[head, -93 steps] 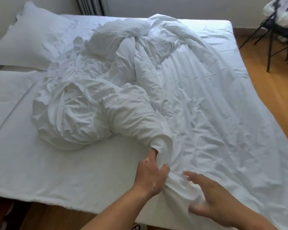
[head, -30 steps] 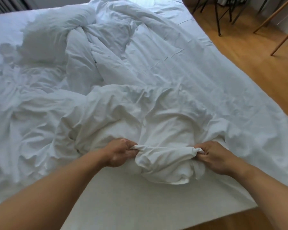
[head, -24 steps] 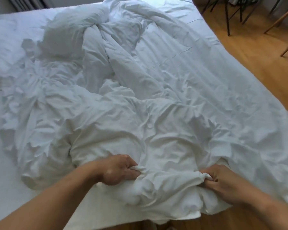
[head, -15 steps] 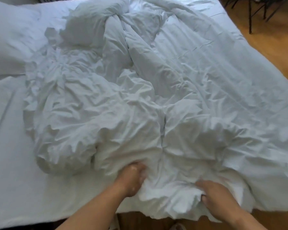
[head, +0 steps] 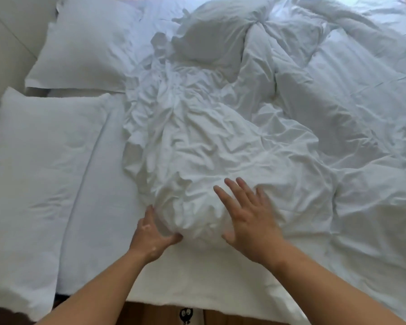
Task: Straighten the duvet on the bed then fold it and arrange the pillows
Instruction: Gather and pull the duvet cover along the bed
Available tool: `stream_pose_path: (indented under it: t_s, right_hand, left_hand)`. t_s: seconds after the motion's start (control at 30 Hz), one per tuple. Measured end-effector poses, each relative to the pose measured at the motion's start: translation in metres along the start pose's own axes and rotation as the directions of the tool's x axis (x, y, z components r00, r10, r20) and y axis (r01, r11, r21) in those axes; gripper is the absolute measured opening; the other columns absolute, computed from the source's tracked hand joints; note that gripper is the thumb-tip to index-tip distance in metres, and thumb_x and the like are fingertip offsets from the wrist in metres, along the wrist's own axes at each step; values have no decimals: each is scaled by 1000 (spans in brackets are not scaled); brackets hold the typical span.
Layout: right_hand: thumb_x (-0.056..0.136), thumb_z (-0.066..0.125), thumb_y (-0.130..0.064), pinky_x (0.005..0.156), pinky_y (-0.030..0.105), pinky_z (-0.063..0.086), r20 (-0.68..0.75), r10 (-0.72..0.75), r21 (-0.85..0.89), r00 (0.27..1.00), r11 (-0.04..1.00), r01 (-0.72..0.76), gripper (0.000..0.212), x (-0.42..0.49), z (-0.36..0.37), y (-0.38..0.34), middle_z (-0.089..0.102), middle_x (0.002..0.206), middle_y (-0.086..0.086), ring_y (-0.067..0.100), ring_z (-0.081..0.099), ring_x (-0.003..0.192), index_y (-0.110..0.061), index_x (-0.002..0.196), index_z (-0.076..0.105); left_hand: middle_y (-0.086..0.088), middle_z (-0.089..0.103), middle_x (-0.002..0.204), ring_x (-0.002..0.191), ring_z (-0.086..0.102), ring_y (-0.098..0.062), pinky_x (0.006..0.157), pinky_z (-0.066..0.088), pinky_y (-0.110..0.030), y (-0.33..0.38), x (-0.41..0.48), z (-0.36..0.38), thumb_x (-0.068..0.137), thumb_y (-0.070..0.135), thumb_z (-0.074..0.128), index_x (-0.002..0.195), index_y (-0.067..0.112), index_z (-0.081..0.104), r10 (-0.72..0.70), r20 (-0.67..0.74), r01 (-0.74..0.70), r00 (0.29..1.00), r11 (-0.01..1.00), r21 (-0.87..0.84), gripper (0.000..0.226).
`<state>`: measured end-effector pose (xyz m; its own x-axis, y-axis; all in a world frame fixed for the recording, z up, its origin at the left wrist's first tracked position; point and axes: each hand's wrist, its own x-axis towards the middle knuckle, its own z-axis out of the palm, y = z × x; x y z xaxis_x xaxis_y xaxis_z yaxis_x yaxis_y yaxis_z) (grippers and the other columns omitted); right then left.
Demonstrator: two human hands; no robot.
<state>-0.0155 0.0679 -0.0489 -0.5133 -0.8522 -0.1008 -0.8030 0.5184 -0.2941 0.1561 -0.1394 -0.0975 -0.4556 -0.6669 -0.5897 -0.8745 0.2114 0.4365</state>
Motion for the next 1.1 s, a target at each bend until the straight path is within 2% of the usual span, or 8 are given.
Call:
stream_pose_path:
  t_s: [0.1, 0.2, 0.3, 0.5, 0.6, 0.77, 0.9, 1.1]
  right_hand:
    - [86, 62, -56, 120, 63, -6, 297, 114, -192, 948, 980, -58, 91, 35, 20, -18, 43, 146, -5, 19, 31, 146, -31, 158, 11]
    - [91, 34, -62, 113, 40, 20, 308, 130, -185, 943, 980, -75, 47, 38, 28, -26, 65, 115, -9, 16, 58, 117, -36, 124, 55]
    - [89, 37, -64, 70, 28, 35, 223, 79, 91, 971, 991, -102, 34, 34, -14, -25, 62, 76, -16, 6, 58, 75, -37, 77, 55]
    - [81, 65, -67, 67, 38, 48, 168, 126, 535, 978, 821, -198, 55, 47, -157, -14, 70, 72, 0, 22, 66, 72, -13, 80, 72]
    - [82, 73, -52, 68, 38, 54, 56, 359, 618, 932, 721, -315, 32, 74, -174, 16, 77, 81, 2, 26, 74, 84, -21, 86, 78]
    - [96, 57, -50, 73, 41, 45, -79, 619, 344, 781, 752, -562, 36, 134, -114, 79, 72, 87, 6, 34, 66, 92, -19, 87, 74]
    - [98, 41, -46, 77, 41, 44, -85, 733, 195, 675, 677, -710, 39, 153, -45, 112, 67, 106, 17, 37, 57, 93, -16, 94, 65]
    - [90, 58, -15, 101, 50, 39, -382, 659, 291, 648, 751, -592, 43, 157, -33, 96, 46, 124, 17, 39, 46, 116, -21, 132, 57]
  left_hand:
    - [9, 57, 132, 122, 57, -23, 98, 51, -38, -1, 29, -1, 51, 53, 93, 152, 38, 25, 43, 117, -10, 992, 963, -270, 122]
    - [14, 71, 109, 107, 66, -16, 92, 57, -39, 7, 32, -3, 74, 35, 82, 121, 37, 61, 158, 93, -108, 983, 909, -403, 51]
    - [13, 75, 95, 93, 70, -12, 79, 58, -32, 33, 13, -41, 82, 20, 65, 99, 37, 70, 290, 41, -232, 956, 834, -502, 24]
    - [8, 75, 95, 88, 69, -7, 80, 56, -28, 126, -21, -151, 81, 26, 63, 106, 22, 69, 657, -107, -633, 747, 651, -420, 26]
    - [9, 74, 103, 93, 71, -9, 87, 57, -31, 163, -2, -164, 93, 30, 69, 126, 32, 60, 742, -102, -713, 662, 583, -390, 34]
    - [2, 52, 131, 123, 49, -19, 104, 43, -35, 128, 81, -102, 82, 55, 73, 136, 27, 46, 458, -225, -484, 860, 872, -74, 67]
    - [-1, 58, 118, 112, 60, -26, 96, 49, -36, 74, 110, -45, 74, 68, 70, 119, 20, 58, 101, -115, -125, 988, 965, -229, 67]
    - [12, 37, 151, 137, 42, -16, 115, 39, -41, 87, 135, -15, 53, 75, 83, 152, 42, 29, 310, 125, -278, 943, 935, -221, 118]
